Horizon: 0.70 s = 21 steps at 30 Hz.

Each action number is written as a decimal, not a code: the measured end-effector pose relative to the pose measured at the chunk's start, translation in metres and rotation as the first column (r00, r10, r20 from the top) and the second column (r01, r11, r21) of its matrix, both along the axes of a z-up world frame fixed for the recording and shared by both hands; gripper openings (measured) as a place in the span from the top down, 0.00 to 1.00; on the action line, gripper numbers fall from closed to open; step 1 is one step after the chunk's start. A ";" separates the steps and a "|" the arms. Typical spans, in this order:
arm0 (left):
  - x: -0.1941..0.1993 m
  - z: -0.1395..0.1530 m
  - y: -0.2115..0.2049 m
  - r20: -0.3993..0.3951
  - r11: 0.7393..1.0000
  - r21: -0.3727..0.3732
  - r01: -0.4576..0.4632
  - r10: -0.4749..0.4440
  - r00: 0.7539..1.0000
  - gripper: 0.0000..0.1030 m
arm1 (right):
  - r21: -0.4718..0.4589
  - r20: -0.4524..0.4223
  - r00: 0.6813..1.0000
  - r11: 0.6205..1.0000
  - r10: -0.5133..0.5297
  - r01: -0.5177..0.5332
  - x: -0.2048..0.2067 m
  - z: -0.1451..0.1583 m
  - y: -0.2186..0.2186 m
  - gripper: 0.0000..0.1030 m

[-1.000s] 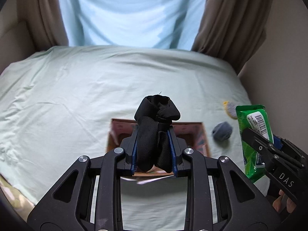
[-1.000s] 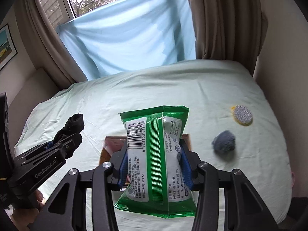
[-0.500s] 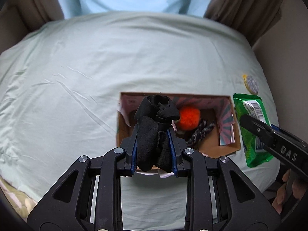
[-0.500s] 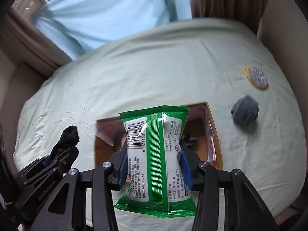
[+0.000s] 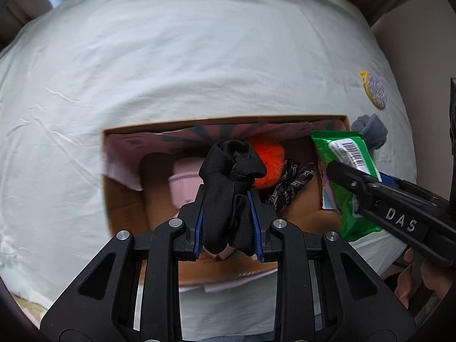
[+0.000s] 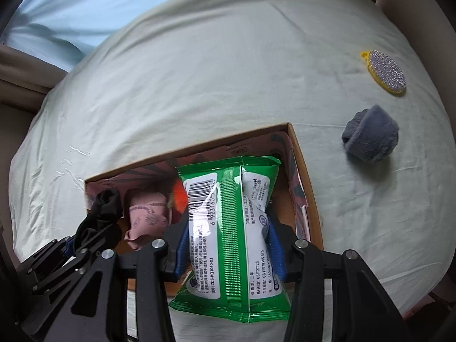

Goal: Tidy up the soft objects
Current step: 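Carry socks and wipes over the box and open both tools to drop them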

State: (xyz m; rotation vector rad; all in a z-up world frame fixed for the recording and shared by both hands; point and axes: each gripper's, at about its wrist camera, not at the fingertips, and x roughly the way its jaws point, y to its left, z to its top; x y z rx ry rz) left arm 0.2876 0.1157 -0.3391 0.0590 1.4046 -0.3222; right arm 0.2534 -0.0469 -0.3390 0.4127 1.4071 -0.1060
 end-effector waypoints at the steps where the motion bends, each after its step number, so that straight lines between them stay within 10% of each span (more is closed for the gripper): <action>1: 0.001 -0.006 -0.005 -0.009 1.000 0.002 0.006 -0.006 1.000 0.78 | 0.001 -0.010 1.000 1.000 0.004 -0.004 0.002 -0.004 0.000 0.58; 8: 0.009 -0.030 -0.022 -0.064 1.000 -0.005 0.023 -0.024 0.998 0.72 | 0.066 -0.059 0.998 0.998 -0.021 0.025 0.013 -0.029 -0.008 0.58; 11: 0.011 -0.029 -0.023 -0.073 0.998 -0.039 0.039 -0.042 0.996 0.07 | 0.067 -0.091 0.995 0.996 -0.048 0.054 0.017 -0.036 -0.013 0.56; 12: 0.011 -0.027 -0.023 -0.065 0.999 -0.031 0.040 -0.042 0.997 0.00 | 0.068 -0.099 0.994 0.996 -0.056 0.062 0.017 -0.038 -0.015 0.47; 15: 0.009 -0.015 -0.021 -0.016 0.998 -0.018 0.056 -0.056 0.998 0.00 | 0.058 -0.083 0.994 0.996 -0.066 0.071 0.018 -0.037 -0.019 0.09; 21: 0.003 -0.010 -0.008 -0.016 0.998 0.004 0.055 -0.055 0.998 0.00 | 0.057 -0.046 0.995 0.994 -0.086 0.089 0.007 -0.027 -0.023 0.09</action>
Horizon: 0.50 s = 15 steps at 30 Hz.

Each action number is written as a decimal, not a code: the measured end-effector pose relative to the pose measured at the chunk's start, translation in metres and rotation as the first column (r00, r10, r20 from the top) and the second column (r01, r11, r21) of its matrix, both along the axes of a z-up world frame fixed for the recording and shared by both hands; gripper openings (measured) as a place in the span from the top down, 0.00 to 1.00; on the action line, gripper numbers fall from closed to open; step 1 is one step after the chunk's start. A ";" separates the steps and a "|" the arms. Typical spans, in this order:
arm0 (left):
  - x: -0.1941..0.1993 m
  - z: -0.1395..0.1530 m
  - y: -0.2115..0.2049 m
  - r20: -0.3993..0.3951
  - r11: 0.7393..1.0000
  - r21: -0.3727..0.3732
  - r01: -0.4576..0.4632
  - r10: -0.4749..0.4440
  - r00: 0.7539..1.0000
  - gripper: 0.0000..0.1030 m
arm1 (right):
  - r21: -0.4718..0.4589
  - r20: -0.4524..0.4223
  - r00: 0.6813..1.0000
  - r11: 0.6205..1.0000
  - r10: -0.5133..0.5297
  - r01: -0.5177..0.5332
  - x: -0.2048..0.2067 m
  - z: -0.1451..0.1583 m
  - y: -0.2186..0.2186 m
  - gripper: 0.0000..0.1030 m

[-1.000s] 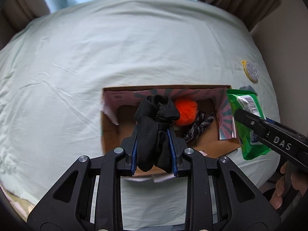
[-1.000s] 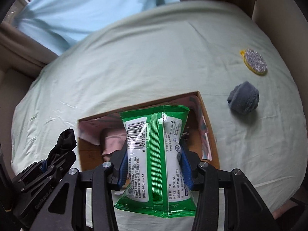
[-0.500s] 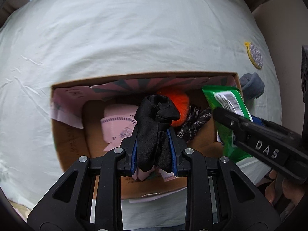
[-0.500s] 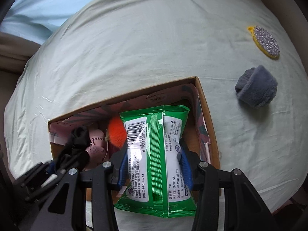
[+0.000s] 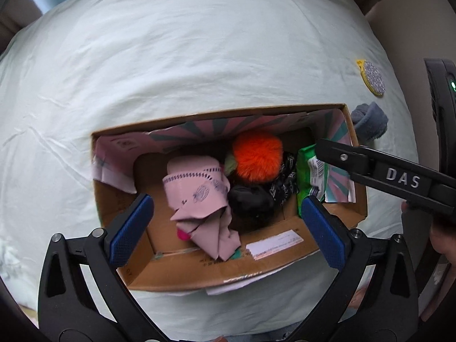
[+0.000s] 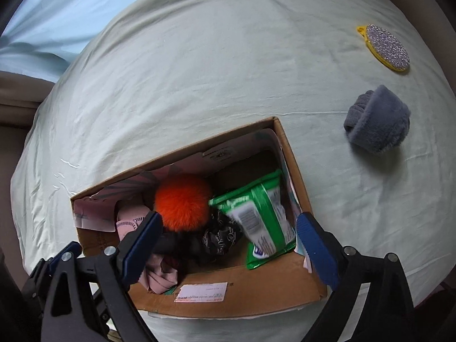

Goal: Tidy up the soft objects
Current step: 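Carry socks and wipes over the box and open both tools to drop them, then withdraw both tools from the box toward the grey ball and sponge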

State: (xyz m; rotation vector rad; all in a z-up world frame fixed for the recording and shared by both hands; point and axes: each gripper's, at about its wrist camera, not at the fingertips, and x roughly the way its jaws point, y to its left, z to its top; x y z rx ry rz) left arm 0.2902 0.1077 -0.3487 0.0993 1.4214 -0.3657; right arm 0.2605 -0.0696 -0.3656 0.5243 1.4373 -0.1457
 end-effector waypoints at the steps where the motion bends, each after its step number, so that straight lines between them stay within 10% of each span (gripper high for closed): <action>1: -0.001 0.001 0.003 0.000 1.000 -0.001 -0.007 0.007 1.000 0.00 | 0.002 0.005 1.000 1.000 -0.004 0.004 -0.001 0.001 -0.002 0.09; 15: -0.032 0.047 0.036 0.099 0.996 -0.017 -0.088 0.089 0.991 0.00 | -0.026 0.119 0.993 1.000 -0.001 0.004 -0.029 0.051 0.011 0.09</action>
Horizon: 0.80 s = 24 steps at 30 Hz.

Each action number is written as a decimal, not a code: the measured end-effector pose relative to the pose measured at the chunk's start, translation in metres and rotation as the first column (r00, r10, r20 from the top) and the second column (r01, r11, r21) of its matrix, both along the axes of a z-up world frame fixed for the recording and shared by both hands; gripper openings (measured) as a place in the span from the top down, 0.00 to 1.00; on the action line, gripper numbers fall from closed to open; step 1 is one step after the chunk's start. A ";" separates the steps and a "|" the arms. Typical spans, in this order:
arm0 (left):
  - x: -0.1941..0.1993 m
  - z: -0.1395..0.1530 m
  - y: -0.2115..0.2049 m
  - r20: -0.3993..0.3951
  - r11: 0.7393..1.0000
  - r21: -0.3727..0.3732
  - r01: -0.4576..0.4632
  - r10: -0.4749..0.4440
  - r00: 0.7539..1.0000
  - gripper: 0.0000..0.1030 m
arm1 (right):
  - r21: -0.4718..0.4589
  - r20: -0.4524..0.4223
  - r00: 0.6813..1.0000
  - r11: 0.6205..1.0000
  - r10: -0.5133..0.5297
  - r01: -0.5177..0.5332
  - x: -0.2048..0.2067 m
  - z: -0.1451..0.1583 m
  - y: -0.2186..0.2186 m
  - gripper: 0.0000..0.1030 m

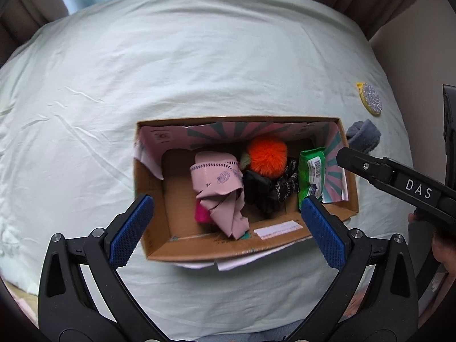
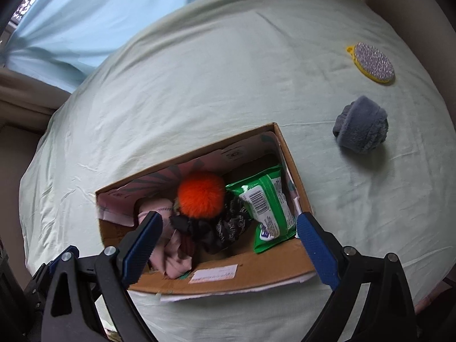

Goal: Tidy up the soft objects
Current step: 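Withdraw both tools from the box toward the grey ball and sponge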

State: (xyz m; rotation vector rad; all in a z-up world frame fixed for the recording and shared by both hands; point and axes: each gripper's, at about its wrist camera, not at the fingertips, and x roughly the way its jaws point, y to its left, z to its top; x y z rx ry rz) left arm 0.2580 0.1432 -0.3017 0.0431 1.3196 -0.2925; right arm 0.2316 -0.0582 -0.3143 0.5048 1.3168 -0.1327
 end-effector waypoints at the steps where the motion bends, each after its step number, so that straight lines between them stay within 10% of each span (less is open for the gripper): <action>1: -0.004 0.005 0.002 0.011 1.000 -0.001 -0.003 0.003 1.000 0.00 | -0.015 0.006 1.000 1.000 0.008 -0.007 -0.003 0.005 0.003 0.09; 24: -0.105 0.142 0.051 0.368 0.999 0.008 -0.035 0.030 0.929 0.00 | -0.301 0.365 0.919 0.953 0.147 -0.032 -0.124 0.164 0.013 0.09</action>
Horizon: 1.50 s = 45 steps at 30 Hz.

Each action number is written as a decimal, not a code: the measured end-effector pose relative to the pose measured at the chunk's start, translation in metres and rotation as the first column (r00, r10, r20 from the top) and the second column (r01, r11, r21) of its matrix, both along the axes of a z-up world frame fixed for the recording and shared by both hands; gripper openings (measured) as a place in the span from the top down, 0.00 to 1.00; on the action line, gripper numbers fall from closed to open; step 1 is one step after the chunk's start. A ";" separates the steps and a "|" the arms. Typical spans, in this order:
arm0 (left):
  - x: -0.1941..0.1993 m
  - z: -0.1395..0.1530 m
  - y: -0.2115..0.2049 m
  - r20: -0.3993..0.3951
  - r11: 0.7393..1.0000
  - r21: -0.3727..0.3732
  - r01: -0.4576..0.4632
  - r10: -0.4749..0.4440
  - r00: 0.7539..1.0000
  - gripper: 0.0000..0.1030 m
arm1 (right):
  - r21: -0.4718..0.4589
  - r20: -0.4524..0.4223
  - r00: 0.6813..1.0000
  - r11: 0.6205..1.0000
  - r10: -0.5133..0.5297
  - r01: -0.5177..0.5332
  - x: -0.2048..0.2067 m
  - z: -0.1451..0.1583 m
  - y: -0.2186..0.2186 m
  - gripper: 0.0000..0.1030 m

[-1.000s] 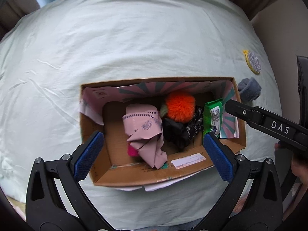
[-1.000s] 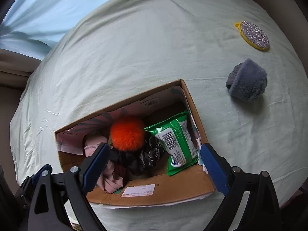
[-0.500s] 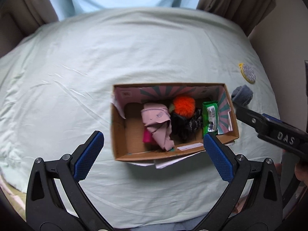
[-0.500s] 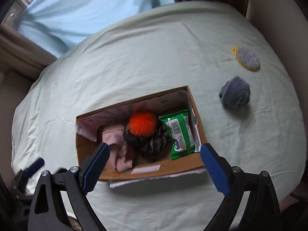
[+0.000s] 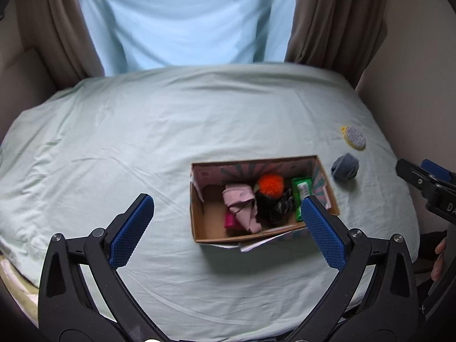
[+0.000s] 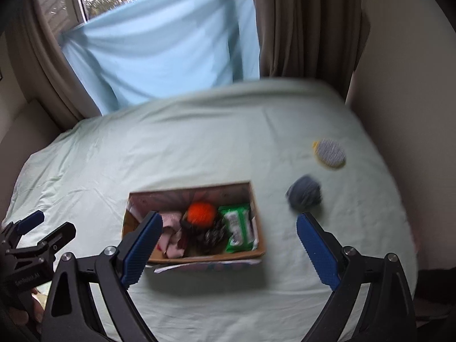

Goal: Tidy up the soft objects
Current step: 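Withdraw both tools from the box toward the grey ball and sponge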

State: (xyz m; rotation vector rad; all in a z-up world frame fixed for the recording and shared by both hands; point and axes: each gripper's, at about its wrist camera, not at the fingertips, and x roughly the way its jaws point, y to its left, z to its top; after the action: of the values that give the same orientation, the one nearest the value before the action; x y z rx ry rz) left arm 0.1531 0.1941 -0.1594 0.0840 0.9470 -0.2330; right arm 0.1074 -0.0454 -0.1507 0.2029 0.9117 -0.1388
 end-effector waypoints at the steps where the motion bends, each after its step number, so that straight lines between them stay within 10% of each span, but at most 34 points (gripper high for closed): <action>1: -0.003 0.005 -0.001 0.011 1.000 -0.009 0.000 0.000 1.000 0.00 | -0.017 0.026 1.000 1.000 -0.001 0.002 -0.006 0.008 -0.003 0.09; 24: -0.011 0.027 -0.177 0.104 0.999 -0.036 -0.005 0.009 0.995 0.00 | -0.093 0.147 0.989 0.996 0.015 -0.001 -0.019 0.029 -0.182 0.09; 45: 0.049 -0.144 -0.390 -0.009 0.998 0.001 0.069 -0.069 0.998 0.00 | -0.090 0.004 0.982 0.978 0.187 -0.186 0.118 -0.127 -0.347 0.09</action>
State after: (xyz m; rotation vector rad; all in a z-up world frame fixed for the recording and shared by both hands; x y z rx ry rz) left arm 0.2026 -0.1960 -0.3029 0.1169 0.9543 -0.2970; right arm 0.2253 -0.3928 -0.2781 0.0341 0.9049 -0.0039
